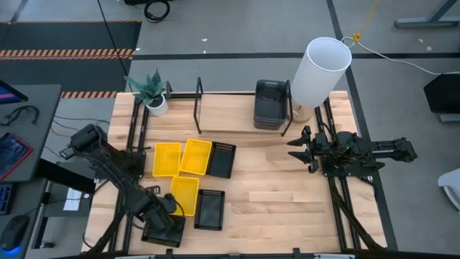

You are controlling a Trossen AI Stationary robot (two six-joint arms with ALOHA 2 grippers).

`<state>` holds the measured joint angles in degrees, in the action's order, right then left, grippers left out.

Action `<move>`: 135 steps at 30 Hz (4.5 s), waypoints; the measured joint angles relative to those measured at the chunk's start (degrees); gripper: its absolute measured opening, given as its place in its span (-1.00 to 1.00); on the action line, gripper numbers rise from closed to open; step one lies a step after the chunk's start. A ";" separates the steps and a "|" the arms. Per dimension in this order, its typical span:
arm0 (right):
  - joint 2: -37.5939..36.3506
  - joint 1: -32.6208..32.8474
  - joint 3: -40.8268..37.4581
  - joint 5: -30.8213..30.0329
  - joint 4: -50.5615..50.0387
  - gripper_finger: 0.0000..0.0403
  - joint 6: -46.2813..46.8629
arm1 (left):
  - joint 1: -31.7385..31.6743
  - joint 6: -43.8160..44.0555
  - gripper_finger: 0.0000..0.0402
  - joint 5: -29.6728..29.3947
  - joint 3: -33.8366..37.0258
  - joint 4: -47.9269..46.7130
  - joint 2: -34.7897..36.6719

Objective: Stack baskets on shelf by color
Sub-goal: Stack the bottom black basket on the center black basket, then stack the top black basket on the black basket

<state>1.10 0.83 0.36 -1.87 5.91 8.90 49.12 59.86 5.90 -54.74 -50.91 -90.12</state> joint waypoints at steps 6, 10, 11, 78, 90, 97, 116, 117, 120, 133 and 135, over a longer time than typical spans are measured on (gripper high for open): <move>0.00 0.00 0.00 0.00 0.00 -0.02 0.00 | 0.00 -0.53 -0.37 0.31 0.00 1.10 -2.45; 0.00 -0.01 0.00 0.00 0.00 -0.02 -0.01 | 0.03 -0.53 -0.58 0.81 0.00 2.66 -2.57; 0.00 -0.01 0.00 0.00 0.00 -0.02 -0.01 | 0.03 -0.53 -0.64 1.14 0.00 2.98 -2.57; 0.00 0.00 0.00 0.02 0.05 -0.02 0.00 | -14.25 59.09 -0.84 -5.39 -14.23 11.38 -6.42; 0.00 -0.01 0.00 0.00 0.11 -0.02 0.01 | -14.82 51.26 -0.32 -5.89 -15.46 11.55 -6.16; 0.00 -0.01 0.00 0.00 0.13 -0.02 0.01 | -16.53 29.04 -0.33 -14.38 -19.26 10.34 -6.22; 0.02 0.01 0.00 0.00 0.52 -0.02 0.01 | -29.80 -35.12 -0.39 -23.88 -18.86 10.27 -9.02; 0.01 -0.01 0.00 -0.01 0.48 -0.02 0.01 | -30.05 -37.68 -0.39 -23.83 -18.86 11.26 -9.74; 0.21 0.01 0.00 -0.03 1.32 -0.02 0.00 | -30.44 -42.66 -0.39 -23.51 -18.86 11.53 -11.29; 0.76 0.01 0.00 0.00 1.89 -0.02 0.01 | -32.14 -47.53 -0.39 -23.74 -18.82 11.90 -18.42; 0.76 0.01 0.00 0.00 2.14 -0.02 -0.01 | -32.15 -48.67 -0.39 -22.87 -18.88 12.68 -18.32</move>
<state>1.87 0.84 0.36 -1.87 8.05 8.89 16.97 11.19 -16.97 -73.63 -38.23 -108.44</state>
